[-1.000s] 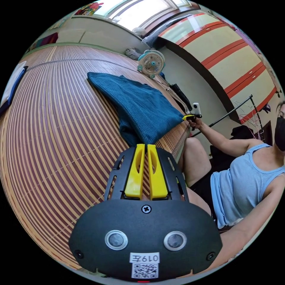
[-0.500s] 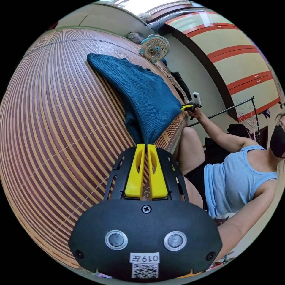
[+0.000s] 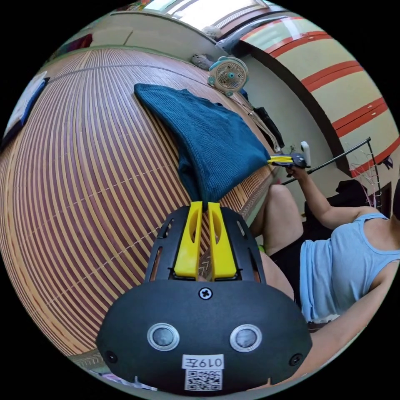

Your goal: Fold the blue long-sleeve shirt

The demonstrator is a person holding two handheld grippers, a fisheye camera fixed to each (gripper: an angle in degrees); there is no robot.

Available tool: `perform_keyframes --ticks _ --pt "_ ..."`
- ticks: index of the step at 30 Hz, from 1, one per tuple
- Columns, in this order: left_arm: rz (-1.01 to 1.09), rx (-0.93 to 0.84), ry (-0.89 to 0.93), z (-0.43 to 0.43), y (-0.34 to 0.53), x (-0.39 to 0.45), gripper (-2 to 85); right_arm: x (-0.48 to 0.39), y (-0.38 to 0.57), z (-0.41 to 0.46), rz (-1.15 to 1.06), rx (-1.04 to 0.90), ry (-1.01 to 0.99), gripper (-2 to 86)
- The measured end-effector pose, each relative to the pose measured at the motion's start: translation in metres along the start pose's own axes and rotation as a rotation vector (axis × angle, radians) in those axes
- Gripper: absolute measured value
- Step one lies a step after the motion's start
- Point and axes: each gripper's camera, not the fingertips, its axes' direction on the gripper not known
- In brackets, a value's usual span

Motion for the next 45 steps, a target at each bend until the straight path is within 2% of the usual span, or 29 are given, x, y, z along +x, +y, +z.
perform_keyframes --ticks 2,3,8,12,19,24,32,39,45 --pt "0.019 -0.018 -0.058 0.002 -0.004 0.013 1.1 -0.042 -0.014 0.011 -0.067 -0.058 0.172 1.7" --pt "0.026 -0.024 -0.069 0.003 -0.005 0.016 1.1 -0.047 -0.016 0.014 -0.061 -0.066 0.194 1.5" --pt "0.099 -0.076 -0.249 0.011 -0.014 0.044 0.9 -0.041 -0.008 0.018 0.012 -0.021 0.170 0.3" --pt "0.081 -0.077 -0.297 0.011 -0.016 0.049 0.9 -0.031 0.012 0.016 0.037 0.044 0.165 -0.2" --pt "-0.045 0.007 -0.096 -0.007 -0.013 0.010 1.0 0.078 0.054 0.004 0.205 0.124 -0.177 -0.3" --pt "-0.046 -0.014 -0.065 -0.010 -0.022 0.001 1.0 0.123 0.065 -0.001 0.220 0.092 -0.257 0.0" --pt "-0.145 0.036 0.154 -0.029 -0.022 -0.049 0.9 0.283 0.144 0.027 0.443 0.168 -0.778 0.1" --pt "-0.197 0.020 0.249 -0.035 -0.023 -0.081 1.3 0.349 0.170 0.048 0.434 0.107 -0.988 1.5" --pt "-0.164 0.034 0.335 -0.047 -0.021 -0.092 3.5 0.384 0.197 0.035 0.391 0.160 -1.056 10.0"
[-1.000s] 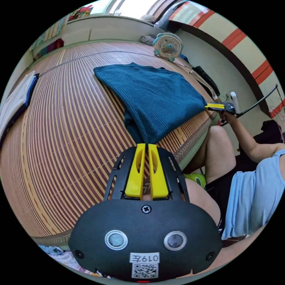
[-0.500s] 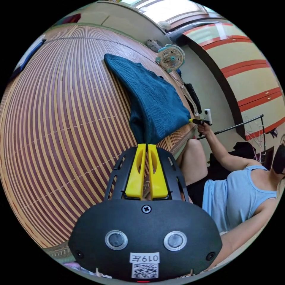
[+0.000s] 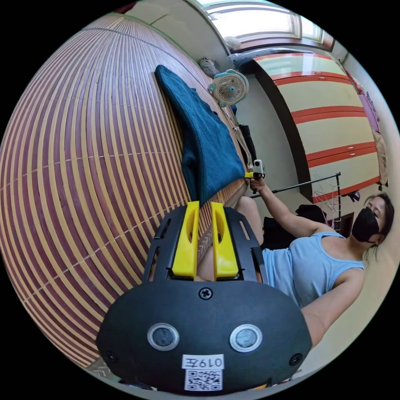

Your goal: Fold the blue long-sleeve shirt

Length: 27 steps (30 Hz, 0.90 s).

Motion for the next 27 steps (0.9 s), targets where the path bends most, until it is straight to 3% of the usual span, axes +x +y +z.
perform_keyframes --ticks 8,15,19,27 --pt "-0.005 0.087 -0.037 -0.030 -0.005 -0.002 6.5 0.011 0.010 -0.081 0.004 0.140 0.056 9.8" --pt "-0.026 0.063 -0.078 -0.026 -0.038 -0.002 5.8 0.025 -0.020 -0.086 0.048 0.133 0.091 6.8" --pt "-0.036 0.025 -0.134 -0.021 -0.049 -0.003 3.0 0.040 -0.020 -0.094 0.098 0.131 0.116 0.9" --pt "-0.053 0.044 -0.112 -0.028 -0.047 -0.012 3.1 0.056 -0.006 -0.113 0.097 0.151 0.112 3.8"
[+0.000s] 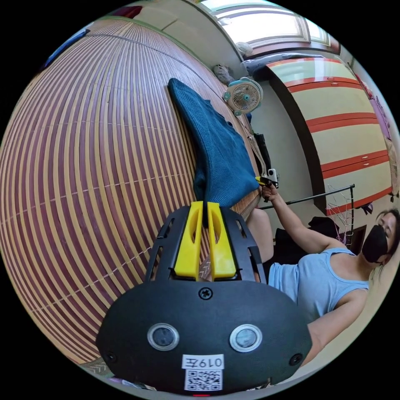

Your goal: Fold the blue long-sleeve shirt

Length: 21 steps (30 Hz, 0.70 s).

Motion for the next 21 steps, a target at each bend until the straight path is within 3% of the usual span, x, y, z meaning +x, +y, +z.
perform_keyframes --ticks 11,21 --pt "-0.012 0.067 -0.017 -0.023 -0.027 0.002 9.1 0.005 -0.029 -0.026 0.011 0.051 0.044 6.7" --pt "0.022 -0.015 -0.115 -0.008 -0.059 0.012 3.2 -0.003 -0.055 -0.009 -0.005 0.028 0.105 0.0"
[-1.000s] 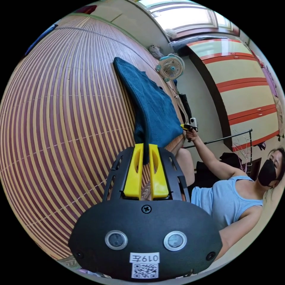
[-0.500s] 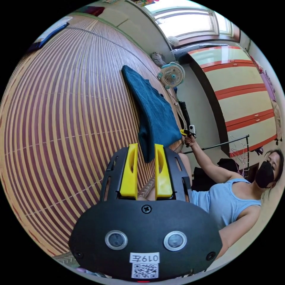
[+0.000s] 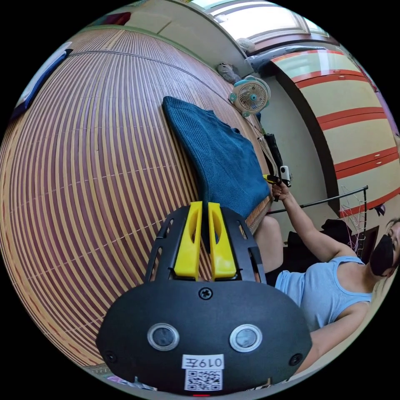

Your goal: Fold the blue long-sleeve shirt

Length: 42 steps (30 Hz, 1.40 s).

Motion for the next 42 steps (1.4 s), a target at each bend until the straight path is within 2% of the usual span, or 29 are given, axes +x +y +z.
perform_keyframes --ticks 8,13,19,24,31,36,42 --pt "-0.051 0.003 0.051 0.003 0.002 -0.013 2.7 0.008 0.006 -0.005 0.016 0.018 -0.009 1.4" --pt "-0.019 0.007 0.070 -0.006 0.008 -0.012 5.1 0.011 0.008 -0.022 0.013 0.051 -0.009 5.4" --pt "-0.041 0.057 0.083 -0.012 0.008 -0.018 6.3 0.012 -0.002 -0.026 0.024 0.076 -0.006 6.0" --pt "-0.034 0.001 0.039 0.006 -0.004 -0.013 4.7 0.007 -0.017 -0.012 0.043 0.084 -0.008 3.4" --pt "-0.038 0.001 -0.009 0.013 0.001 -0.013 3.3 -0.004 -0.014 -0.015 0.035 0.114 0.090 0.2" --pt "-0.060 0.047 0.033 0.012 0.018 -0.014 5.6 -0.011 0.002 -0.019 0.023 0.136 0.068 3.2" --pt "-0.073 0.172 0.134 -0.006 0.079 -0.019 9.2 -0.024 0.066 -0.043 -0.046 0.138 0.009 6.7"
